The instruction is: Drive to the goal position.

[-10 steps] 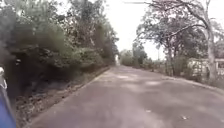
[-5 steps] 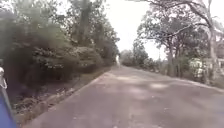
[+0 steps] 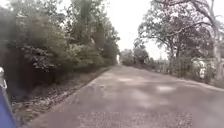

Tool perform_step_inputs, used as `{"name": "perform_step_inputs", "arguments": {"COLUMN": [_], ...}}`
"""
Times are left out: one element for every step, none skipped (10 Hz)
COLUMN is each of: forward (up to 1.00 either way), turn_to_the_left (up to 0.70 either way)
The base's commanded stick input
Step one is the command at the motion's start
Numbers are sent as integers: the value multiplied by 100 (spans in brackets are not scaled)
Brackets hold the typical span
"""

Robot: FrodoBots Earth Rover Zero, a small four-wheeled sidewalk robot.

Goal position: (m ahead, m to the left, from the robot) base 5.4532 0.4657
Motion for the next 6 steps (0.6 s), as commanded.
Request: {"name": "perform_step_inputs", "arguments": {"forward": [70,70,70,70,70,70], "turn_to_the_left": [-7,-1,-1,-1,-1,-1]}}
